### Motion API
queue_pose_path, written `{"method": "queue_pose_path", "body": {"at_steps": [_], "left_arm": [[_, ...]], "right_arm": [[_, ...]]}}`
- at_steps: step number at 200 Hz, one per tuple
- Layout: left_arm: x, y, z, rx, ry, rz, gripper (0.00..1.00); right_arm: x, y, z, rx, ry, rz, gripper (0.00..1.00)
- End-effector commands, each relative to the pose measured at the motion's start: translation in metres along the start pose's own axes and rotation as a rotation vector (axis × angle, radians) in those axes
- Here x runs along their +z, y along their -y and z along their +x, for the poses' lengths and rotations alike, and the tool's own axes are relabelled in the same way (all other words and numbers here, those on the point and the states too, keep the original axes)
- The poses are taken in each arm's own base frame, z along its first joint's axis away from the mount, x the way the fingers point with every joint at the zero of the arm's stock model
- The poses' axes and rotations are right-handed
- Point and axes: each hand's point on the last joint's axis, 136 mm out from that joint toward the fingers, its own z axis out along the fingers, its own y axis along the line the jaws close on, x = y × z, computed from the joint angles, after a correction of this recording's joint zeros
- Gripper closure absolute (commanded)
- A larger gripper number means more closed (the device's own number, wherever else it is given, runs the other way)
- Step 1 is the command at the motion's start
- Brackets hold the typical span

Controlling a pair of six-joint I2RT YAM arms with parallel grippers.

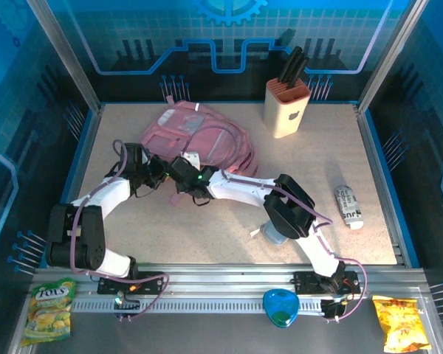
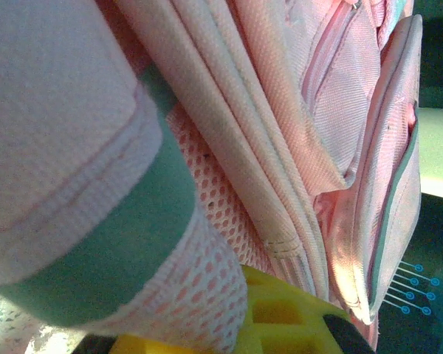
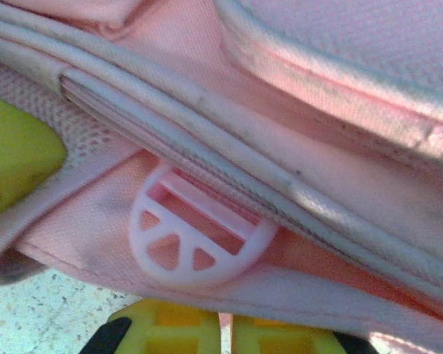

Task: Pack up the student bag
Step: Zip the student bag at the top-center of the table.

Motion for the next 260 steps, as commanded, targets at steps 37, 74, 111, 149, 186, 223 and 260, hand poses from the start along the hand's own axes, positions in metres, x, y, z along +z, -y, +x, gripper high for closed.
{"method": "queue_pose_path", "body": {"at_steps": [37,74,111,149,186,223,260], "left_arm": [[-0.023,0.037,0.004,0.098,-0.019,0.084,1.00],[-0.024,0.038,0.004,0.101,-0.015,0.084,1.00],[-0.024,0.040,0.006,0.098,-0.028,0.092,1.00],[-0.024,0.041,0.006,0.094,-0.033,0.098,1.00],[-0.024,0.041,0.006,0.095,-0.031,0.097,1.00],[-0.025,0.037,0.000,0.099,0.003,0.073,1.00],[-0.031,0.028,-0.013,0.088,0.060,0.042,1.00]], "right_arm": [[-0.034,0.078,0.000,-0.008,0.073,0.149,0.94],[-0.038,0.091,0.004,-0.013,0.072,0.155,0.94],[-0.027,0.073,-0.002,-0.055,0.049,0.095,0.86],[-0.020,0.072,-0.007,-0.045,0.049,0.100,0.82],[-0.019,0.072,-0.009,-0.047,0.053,0.103,0.83],[-0.025,0.087,-0.005,-0.043,0.065,0.148,0.91],[-0.044,0.137,0.005,0.001,0.105,0.256,0.92]]}}
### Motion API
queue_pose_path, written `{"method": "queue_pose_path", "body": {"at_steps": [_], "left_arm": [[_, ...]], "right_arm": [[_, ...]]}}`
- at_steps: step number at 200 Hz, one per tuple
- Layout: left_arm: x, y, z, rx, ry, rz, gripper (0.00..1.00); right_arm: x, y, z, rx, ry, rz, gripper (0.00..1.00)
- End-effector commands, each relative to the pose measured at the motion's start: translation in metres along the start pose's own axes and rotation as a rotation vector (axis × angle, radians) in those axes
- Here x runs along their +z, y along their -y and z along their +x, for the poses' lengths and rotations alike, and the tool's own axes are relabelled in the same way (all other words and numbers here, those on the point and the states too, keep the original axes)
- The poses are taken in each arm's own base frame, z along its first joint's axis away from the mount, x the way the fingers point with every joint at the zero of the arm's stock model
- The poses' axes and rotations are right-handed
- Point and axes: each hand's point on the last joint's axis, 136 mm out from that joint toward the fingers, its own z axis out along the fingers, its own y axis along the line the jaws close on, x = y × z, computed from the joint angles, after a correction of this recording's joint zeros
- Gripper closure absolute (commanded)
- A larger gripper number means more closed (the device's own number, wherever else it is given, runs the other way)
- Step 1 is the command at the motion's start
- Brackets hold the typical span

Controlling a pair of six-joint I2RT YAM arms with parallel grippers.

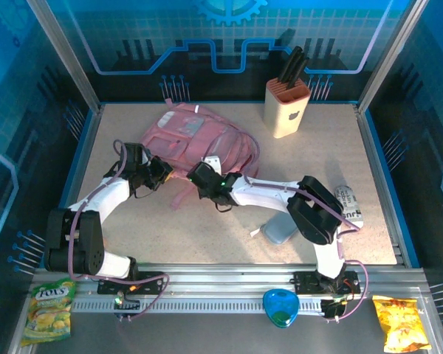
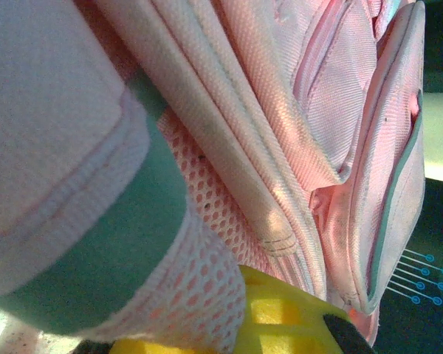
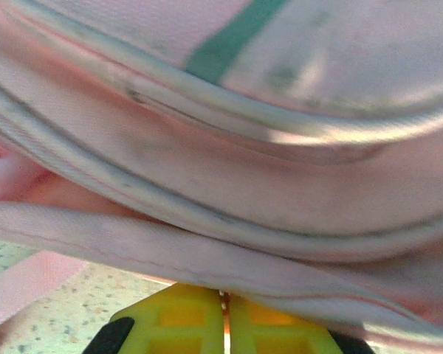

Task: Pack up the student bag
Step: Zip the student bag at the top-center of the table.

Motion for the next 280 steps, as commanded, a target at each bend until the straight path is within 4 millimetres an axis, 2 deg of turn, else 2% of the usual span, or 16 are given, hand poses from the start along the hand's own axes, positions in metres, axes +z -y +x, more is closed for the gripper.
{"method": "queue_pose_path", "body": {"at_steps": [1,43,77,94,120,159,182,204,235,254,280], "left_arm": [[-0.023,0.027,-0.020,0.067,0.077,0.069,1.00],[-0.019,0.022,-0.022,0.047,0.077,0.066,1.00],[-0.011,0.021,-0.028,0.035,0.080,0.064,1.00],[-0.004,0.023,-0.034,0.033,0.083,0.064,1.00],[0.013,0.032,-0.048,0.027,0.071,0.076,0.99],[0.034,0.037,-0.073,0.022,0.081,0.061,0.87],[0.036,0.028,-0.083,0.007,0.102,0.032,0.76],[0.027,0.009,-0.086,-0.024,0.135,-0.014,0.65],[0.008,-0.014,-0.073,-0.056,0.173,-0.055,0.48],[0.003,-0.014,-0.053,-0.061,0.124,-0.010,0.41],[0.002,-0.017,-0.023,-0.110,0.017,0.045,0.37]], "right_arm": [[-0.010,0.065,-0.005,0.059,0.062,0.183,0.92],[-0.014,0.115,0.007,0.094,0.006,0.240,0.95],[-0.016,0.125,0.003,0.075,-0.018,0.207,0.98],[-0.017,0.120,0.001,0.055,-0.028,0.150,0.99],[-0.017,0.083,-0.001,-0.015,-0.044,-0.047,1.00],[-0.027,0.019,0.000,-0.119,-0.057,-0.280,1.00],[-0.033,-0.019,0.001,-0.166,-0.058,-0.383,1.00],[-0.031,-0.046,0.002,-0.168,-0.071,-0.454,1.00],[-0.024,-0.072,0.004,-0.152,-0.094,-0.520,1.00],[-0.022,-0.083,0.005,-0.156,-0.107,-0.548,1.00],[-0.021,-0.090,0.005,-0.158,-0.111,-0.566,1.00]]}}
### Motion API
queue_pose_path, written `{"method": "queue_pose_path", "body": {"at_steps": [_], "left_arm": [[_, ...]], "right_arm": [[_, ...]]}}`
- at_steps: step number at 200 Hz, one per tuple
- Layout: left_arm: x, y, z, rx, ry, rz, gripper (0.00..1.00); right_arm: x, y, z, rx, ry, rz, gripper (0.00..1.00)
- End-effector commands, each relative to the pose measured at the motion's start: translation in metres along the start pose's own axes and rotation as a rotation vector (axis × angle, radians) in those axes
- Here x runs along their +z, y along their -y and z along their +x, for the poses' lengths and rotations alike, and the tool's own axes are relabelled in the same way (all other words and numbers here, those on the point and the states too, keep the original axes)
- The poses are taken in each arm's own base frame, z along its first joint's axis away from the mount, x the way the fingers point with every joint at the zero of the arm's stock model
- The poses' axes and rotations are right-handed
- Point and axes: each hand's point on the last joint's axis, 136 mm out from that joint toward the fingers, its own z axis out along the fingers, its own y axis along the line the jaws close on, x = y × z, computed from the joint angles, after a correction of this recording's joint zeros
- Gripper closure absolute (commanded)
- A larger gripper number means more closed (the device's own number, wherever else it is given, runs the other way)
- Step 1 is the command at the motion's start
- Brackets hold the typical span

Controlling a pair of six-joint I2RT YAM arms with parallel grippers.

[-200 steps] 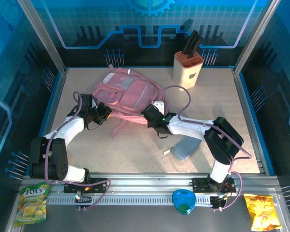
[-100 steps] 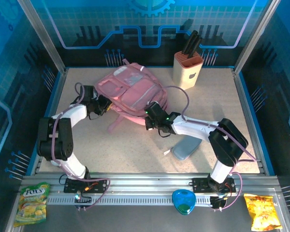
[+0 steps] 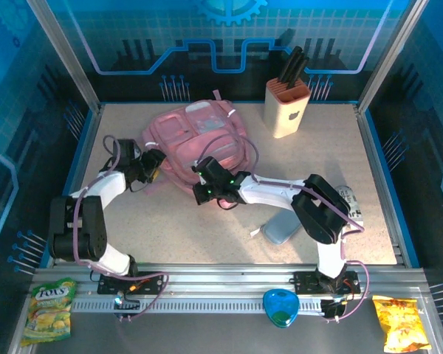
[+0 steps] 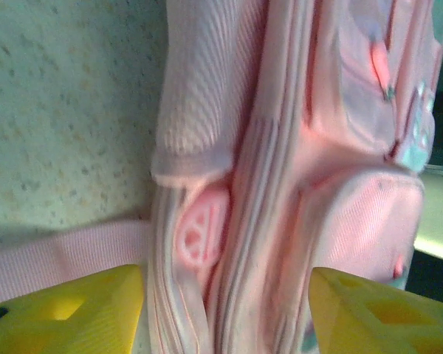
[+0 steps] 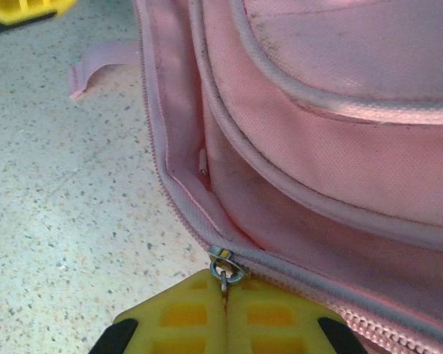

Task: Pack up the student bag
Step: Zip the student bag at the top-center of the table.

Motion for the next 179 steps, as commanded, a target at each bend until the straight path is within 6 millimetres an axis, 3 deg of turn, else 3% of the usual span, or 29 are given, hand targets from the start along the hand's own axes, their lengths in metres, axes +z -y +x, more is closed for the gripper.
{"method": "queue_pose_path", "body": {"at_steps": [1,51,109,160,179], "left_arm": [[-0.007,-0.001,0.026,-0.047,-0.100,0.060,0.37],[-0.007,-0.013,0.057,-0.151,-0.153,0.095,0.36],[0.009,-0.009,0.066,-0.164,-0.189,0.104,0.38],[0.019,-0.010,0.066,-0.174,-0.190,0.097,0.58],[0.022,-0.011,0.064,-0.171,-0.187,0.095,0.70]], "right_arm": [[0.000,-0.029,-0.018,-0.012,0.044,-0.096,1.00],[0.003,-0.029,-0.016,-0.006,0.039,-0.101,1.00],[0.004,-0.027,-0.012,0.000,0.030,-0.099,1.00],[0.002,-0.021,-0.007,0.000,0.025,-0.072,1.00],[-0.001,-0.014,-0.004,-0.014,0.023,-0.040,1.00]]}}
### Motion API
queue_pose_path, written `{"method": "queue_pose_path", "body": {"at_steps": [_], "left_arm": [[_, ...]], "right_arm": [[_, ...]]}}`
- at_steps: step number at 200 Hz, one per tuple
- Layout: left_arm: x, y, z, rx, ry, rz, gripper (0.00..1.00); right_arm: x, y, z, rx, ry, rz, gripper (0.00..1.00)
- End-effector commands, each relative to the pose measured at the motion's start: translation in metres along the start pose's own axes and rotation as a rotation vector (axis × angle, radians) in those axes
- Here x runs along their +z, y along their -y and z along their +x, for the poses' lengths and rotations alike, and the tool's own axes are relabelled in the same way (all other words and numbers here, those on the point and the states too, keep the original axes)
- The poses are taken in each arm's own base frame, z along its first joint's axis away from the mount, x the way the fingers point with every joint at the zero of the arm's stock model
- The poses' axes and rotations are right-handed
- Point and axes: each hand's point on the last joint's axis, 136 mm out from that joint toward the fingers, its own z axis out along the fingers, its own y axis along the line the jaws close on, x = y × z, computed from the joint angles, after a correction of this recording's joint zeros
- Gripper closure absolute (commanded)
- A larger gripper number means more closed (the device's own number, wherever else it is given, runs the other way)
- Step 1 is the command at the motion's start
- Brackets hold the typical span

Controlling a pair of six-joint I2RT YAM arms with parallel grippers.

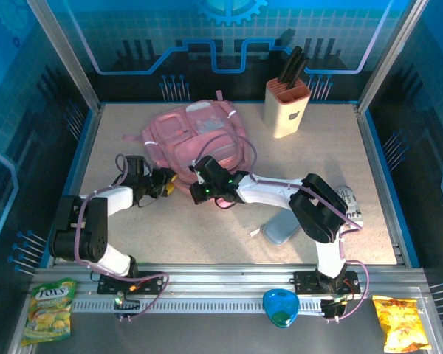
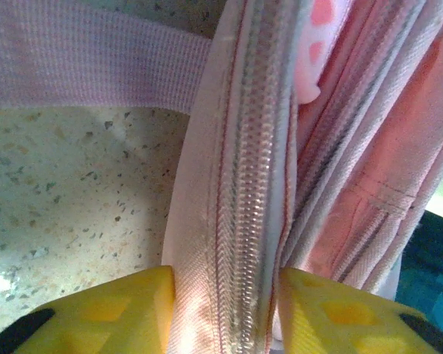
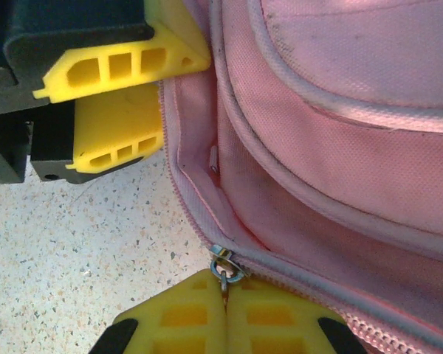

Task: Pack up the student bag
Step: Zip the student bag at the top-center of the table.

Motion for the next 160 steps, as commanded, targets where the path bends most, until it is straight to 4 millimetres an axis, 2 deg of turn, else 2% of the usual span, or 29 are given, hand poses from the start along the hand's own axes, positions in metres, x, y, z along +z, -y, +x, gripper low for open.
{"method": "queue_pose_path", "body": {"at_steps": [1,18,32,73,92,108,160], "left_arm": [[0.004,0.011,-0.001,0.016,-0.009,0.030,0.71],[0.004,0.009,-0.003,0.028,-0.001,0.020,0.82],[0.004,0.007,-0.004,0.039,0.009,0.006,0.88],[0.003,0.008,-0.005,0.057,0.012,0.000,0.94],[0.003,0.007,-0.005,0.058,0.012,-0.002,0.95],[0.004,0.006,-0.005,0.056,0.009,-0.004,0.95],[0.005,0.008,-0.004,0.054,-0.002,0.006,0.94]], "right_arm": [[-0.005,-0.006,-0.001,-0.026,0.021,-0.001,1.00],[-0.012,0.003,0.004,-0.060,0.020,0.031,1.00],[-0.021,0.019,0.010,-0.084,0.017,0.086,1.00],[-0.050,0.087,0.023,-0.048,-0.008,0.312,1.00],[-0.061,0.111,0.026,-0.004,-0.007,0.390,1.00],[-0.062,0.114,0.024,0.008,-0.004,0.387,1.00],[-0.045,0.095,0.016,0.001,-0.036,0.308,0.88]]}}
